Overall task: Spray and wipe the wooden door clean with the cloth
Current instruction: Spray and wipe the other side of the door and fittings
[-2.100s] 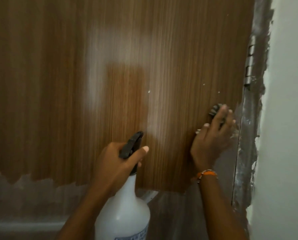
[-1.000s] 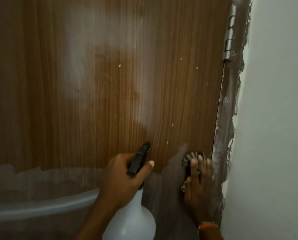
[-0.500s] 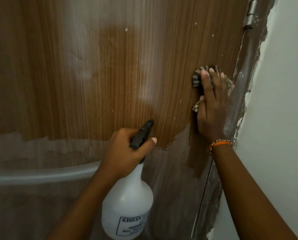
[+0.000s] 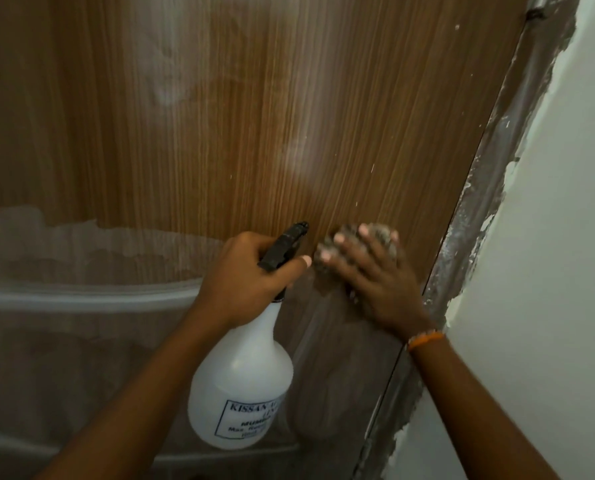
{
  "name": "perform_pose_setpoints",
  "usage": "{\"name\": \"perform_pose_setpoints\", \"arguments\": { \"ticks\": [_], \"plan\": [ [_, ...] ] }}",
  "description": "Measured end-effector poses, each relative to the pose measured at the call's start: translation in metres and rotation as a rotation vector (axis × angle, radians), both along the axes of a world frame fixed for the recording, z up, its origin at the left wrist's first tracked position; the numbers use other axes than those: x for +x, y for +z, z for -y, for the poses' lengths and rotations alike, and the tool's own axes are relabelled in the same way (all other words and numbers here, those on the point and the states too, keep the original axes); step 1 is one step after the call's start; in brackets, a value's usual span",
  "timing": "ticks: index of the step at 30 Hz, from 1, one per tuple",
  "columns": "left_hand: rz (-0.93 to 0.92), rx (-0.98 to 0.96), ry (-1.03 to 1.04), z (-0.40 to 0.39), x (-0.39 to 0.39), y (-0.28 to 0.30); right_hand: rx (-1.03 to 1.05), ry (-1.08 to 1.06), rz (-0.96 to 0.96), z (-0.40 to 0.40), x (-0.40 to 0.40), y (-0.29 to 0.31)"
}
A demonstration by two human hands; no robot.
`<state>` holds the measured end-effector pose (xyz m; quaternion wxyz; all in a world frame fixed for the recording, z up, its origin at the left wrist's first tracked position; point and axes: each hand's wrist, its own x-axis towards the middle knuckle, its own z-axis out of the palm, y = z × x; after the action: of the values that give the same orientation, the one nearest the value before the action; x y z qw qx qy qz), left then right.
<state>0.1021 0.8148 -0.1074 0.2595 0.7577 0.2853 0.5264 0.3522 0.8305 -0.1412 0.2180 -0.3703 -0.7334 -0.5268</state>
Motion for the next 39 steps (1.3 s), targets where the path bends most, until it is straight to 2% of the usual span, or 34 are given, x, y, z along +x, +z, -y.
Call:
{"name": "perform_pose_setpoints", "arguments": {
  "ticks": [5, 8, 11, 13, 17, 20, 22, 24, 27, 30, 33, 35, 37, 39],
  "plan": [
    [0.034, -0.03, 0.075, -0.002, -0.006, -0.006, 0.146, 0.07, -0.271, -0.01, -0.03, 0.093],
    [0.05, -0.043, 0.106, -0.004, -0.011, -0.01, 0.203, 0.081, -0.38, -0.014, -0.039, 0.09],
    [0.044, -0.059, 0.131, -0.004, -0.015, -0.017, 0.179, 0.091, -0.399, -0.013, -0.049, 0.053],
    [0.05, -0.067, 0.162, -0.004, -0.019, -0.021, 0.107, 0.113, -0.309, -0.013, -0.06, 0.008],
    [0.048, -0.092, 0.191, -0.003, -0.033, -0.028, -0.08, 0.115, 0.153, -0.013, -0.072, -0.082],
    [0.056, -0.092, 0.192, -0.002, -0.046, -0.027, -0.093, 0.071, 0.37, -0.016, -0.071, -0.08],
    [0.035, -0.083, 0.186, -0.001, -0.053, -0.026, -0.082, 0.063, 0.409, -0.016, -0.075, -0.053],
    [0.02, -0.082, 0.186, -0.002, -0.06, -0.027, -0.063, 0.113, 0.304, -0.017, -0.087, -0.005],
    [0.01, -0.07, 0.208, -0.004, -0.068, -0.028, 0.038, 0.157, 0.023, -0.023, -0.11, 0.067],
    [0.047, -0.076, 0.212, -0.004, -0.079, -0.031, 0.137, 0.179, -0.233, -0.028, -0.131, 0.088],
    [0.06, -0.087, 0.21, -0.005, -0.091, -0.034, 0.157, 0.199, -0.341, -0.029, -0.147, 0.062],
    [0.048, -0.083, 0.217, -0.002, -0.1, -0.035, 0.102, 0.226, -0.301, -0.028, -0.151, 0.028],
    [0.053, -0.094, 0.203, 0.001, -0.109, -0.036, 0.017, 0.247, -0.15, -0.029, -0.154, -0.018],
    [0.071, -0.116, 0.182, 0.003, -0.117, -0.036, -0.066, 0.242, 0.08, -0.029, -0.157, -0.06]
  ]
}}
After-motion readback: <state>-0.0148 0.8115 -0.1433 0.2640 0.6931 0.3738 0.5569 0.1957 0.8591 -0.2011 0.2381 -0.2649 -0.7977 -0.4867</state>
